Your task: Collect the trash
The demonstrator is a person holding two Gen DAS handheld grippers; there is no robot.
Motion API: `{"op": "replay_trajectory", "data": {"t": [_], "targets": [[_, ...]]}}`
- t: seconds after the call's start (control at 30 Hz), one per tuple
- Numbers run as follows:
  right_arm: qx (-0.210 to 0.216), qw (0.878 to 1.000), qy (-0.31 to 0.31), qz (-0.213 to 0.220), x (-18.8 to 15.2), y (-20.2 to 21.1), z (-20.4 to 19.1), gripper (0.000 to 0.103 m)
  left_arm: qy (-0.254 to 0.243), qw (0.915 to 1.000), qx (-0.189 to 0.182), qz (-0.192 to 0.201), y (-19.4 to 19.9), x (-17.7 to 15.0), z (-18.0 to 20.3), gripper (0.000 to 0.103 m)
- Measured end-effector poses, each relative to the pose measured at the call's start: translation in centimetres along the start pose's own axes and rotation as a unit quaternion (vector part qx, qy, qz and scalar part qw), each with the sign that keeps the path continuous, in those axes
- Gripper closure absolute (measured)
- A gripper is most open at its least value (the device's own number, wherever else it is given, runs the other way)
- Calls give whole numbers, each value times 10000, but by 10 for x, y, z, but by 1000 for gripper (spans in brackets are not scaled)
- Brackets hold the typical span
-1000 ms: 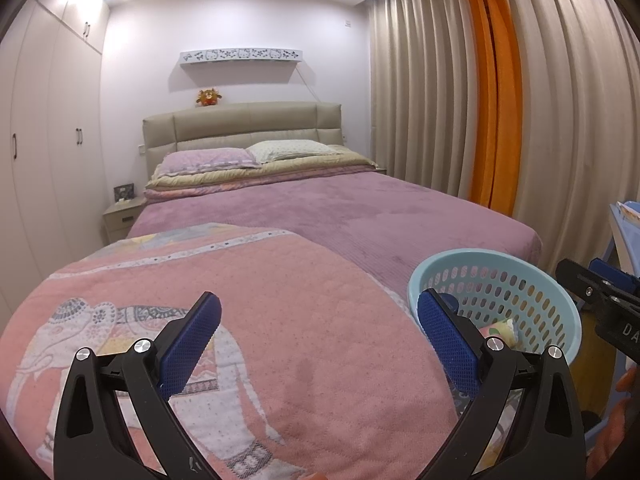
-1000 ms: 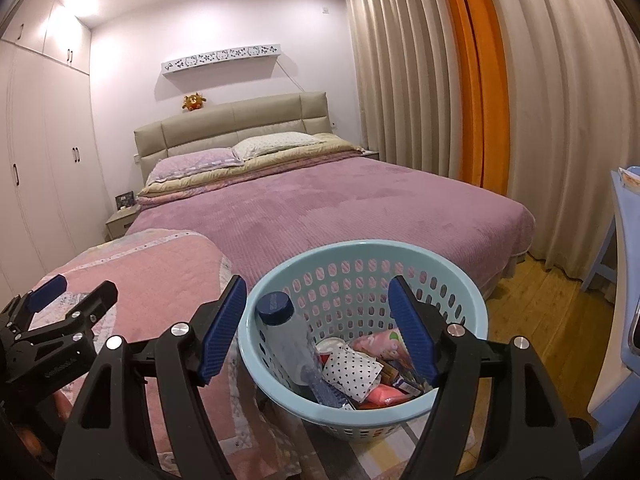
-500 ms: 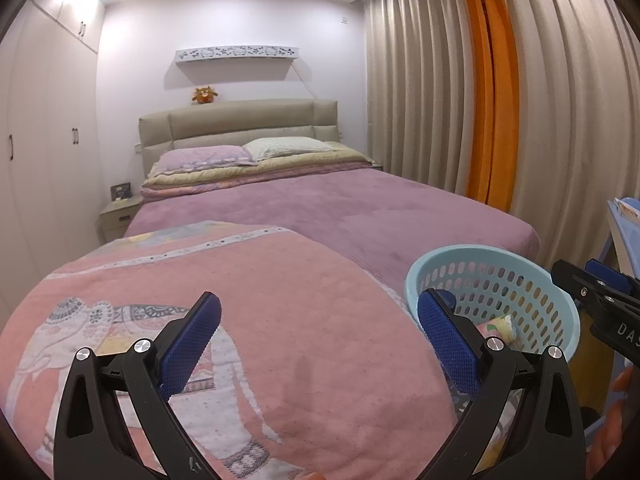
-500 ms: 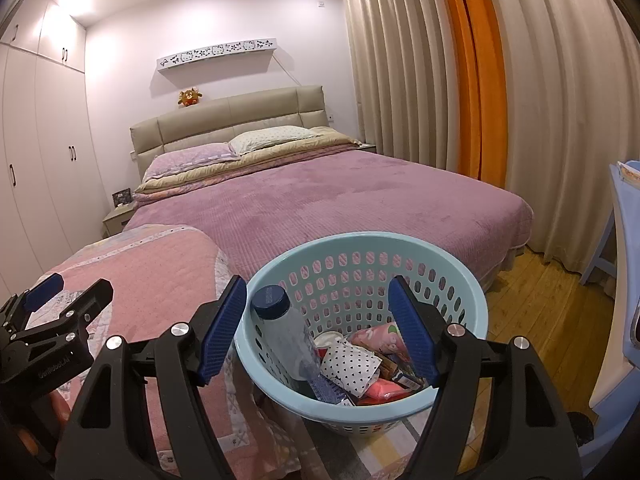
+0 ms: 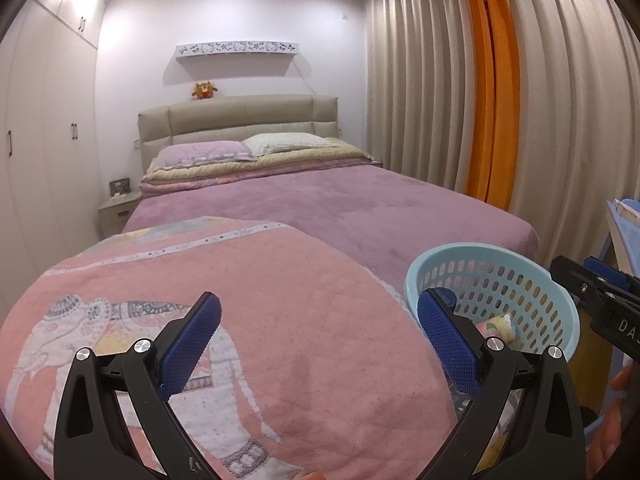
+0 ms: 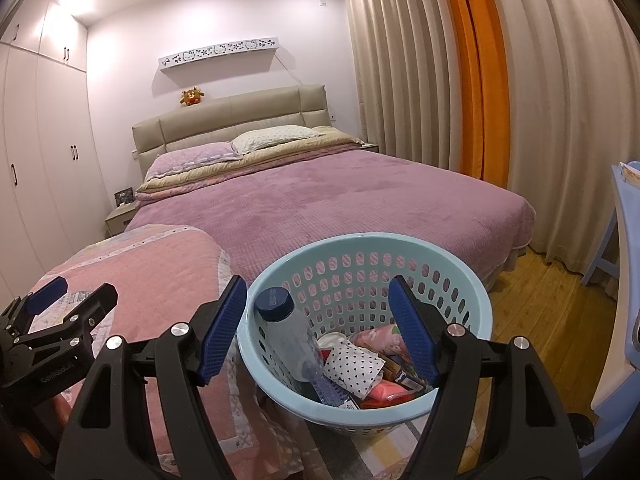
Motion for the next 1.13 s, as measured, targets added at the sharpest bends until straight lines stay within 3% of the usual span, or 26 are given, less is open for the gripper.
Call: {"op": "replay_trajectory", "data": {"t": [0.53,0.8,1.13], "targets": [[26,10000,13,-32,1,-2,-3,33,-11,10000,-3,-49,-3,0,-4,7],[18,10000,-5,-5,4,3,0,33,240,9996,-47,-126,-5,-1,-15,7],[-22,10000,-14,46,7,14,1,33,314,9988,-70,-378,-8,-2,-21,7]]}}
Point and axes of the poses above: each gripper's, at about its wrist camera, not at the fingertips, and y roughly against the way its jaws point, z to its right, x to its top, the point moved 5 cm from there along -y, roughly the way its jaws point, and after that the axes turned 12 degrees about -z, right-handed, at the moved point
